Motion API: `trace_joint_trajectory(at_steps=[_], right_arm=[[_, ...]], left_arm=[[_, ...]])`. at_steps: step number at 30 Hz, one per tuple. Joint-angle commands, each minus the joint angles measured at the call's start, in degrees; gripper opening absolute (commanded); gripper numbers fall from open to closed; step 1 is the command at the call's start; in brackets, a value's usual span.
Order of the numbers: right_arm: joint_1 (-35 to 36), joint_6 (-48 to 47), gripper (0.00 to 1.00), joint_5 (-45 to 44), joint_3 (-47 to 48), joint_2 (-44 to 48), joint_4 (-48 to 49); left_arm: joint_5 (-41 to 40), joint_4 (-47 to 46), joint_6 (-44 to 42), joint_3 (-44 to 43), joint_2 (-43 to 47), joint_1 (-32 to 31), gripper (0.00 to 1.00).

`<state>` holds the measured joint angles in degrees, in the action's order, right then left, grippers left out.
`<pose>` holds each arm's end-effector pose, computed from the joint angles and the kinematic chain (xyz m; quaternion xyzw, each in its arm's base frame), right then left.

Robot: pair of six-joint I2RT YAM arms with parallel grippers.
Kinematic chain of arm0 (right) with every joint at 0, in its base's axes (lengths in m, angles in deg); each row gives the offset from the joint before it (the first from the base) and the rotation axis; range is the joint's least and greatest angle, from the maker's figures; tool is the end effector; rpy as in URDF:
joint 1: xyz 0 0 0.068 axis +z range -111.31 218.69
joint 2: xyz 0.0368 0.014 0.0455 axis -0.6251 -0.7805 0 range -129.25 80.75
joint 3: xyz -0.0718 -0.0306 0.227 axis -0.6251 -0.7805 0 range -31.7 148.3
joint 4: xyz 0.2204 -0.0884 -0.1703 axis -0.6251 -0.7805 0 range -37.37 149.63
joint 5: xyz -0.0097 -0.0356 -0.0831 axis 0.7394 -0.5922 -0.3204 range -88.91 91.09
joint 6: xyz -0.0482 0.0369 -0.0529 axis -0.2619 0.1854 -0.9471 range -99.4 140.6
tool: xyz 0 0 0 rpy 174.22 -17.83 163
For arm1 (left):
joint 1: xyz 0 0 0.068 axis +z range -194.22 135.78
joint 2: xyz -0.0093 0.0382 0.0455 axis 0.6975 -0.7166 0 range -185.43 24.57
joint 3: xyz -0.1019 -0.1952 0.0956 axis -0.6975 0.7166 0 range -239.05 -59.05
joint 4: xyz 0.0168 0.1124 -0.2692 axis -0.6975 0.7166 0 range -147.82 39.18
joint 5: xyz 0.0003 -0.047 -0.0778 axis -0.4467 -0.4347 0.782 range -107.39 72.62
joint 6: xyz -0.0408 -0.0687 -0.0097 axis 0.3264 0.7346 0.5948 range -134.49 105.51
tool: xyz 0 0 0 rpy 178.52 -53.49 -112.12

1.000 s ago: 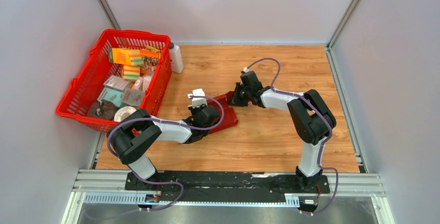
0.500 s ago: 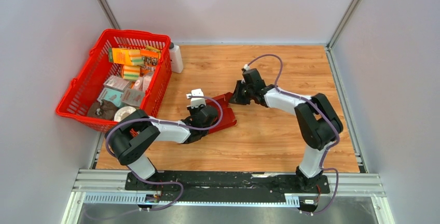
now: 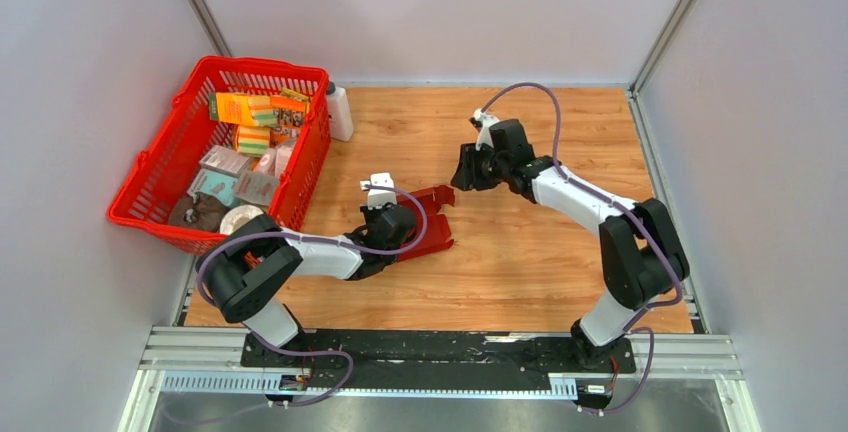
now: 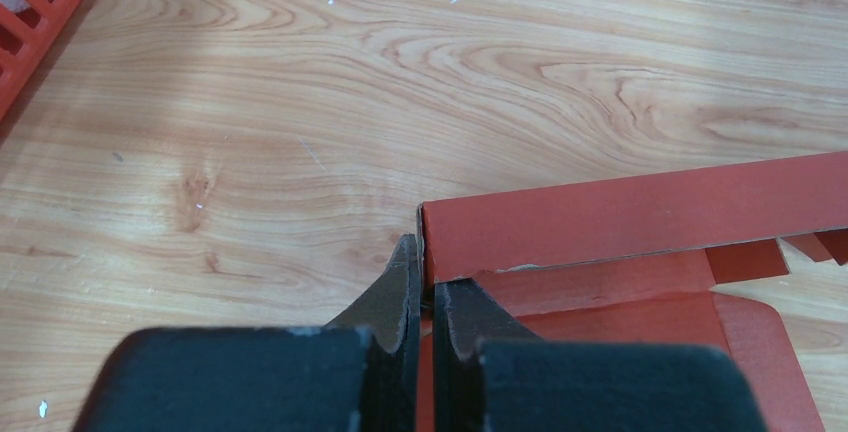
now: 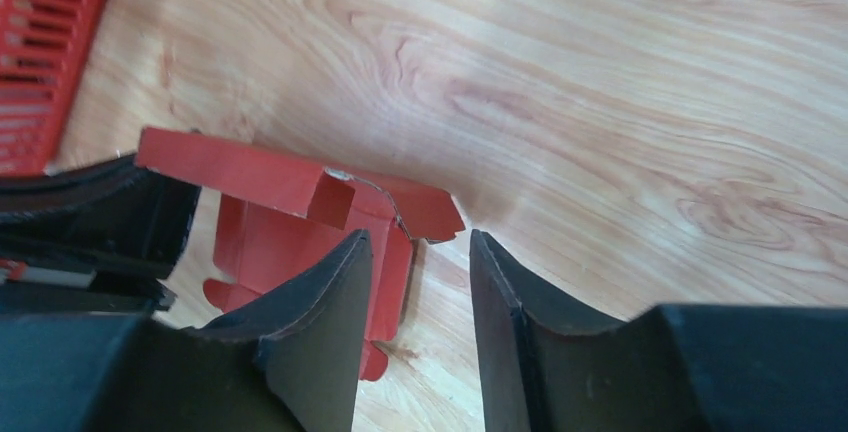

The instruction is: Fold the paper box

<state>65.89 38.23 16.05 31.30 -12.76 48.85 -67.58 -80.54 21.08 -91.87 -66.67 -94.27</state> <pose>0.3563 0.2034 0.1606 -0.1289 0.8956 0.2655 0.3327 0.2449 -0.2091 0.0692 -0.0905 0.8238 -0.0039 0.5596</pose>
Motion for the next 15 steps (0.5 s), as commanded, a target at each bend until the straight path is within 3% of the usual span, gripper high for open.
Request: trace_joint_trajectory(at_steps=[1,6,15], right_arm=[[1.7,-5.9,0.45,5.5,2.6,-2.9,-2.1],[2.8,-4.7,0.43,4.3,5.3,-5.4,-4.5],[4.1,-3.9,0.19,3.8,6.8,-7.5,-4.2]], left_arm=[[2.1,0.2,-2.3,1.4,1.1,0.3,0.00],[2.3,-0.4,-2.9,1.8,1.2,0.3,0.00],[2.5,-2.2,-5.3,1.7,0.5,0.3,0.00]])
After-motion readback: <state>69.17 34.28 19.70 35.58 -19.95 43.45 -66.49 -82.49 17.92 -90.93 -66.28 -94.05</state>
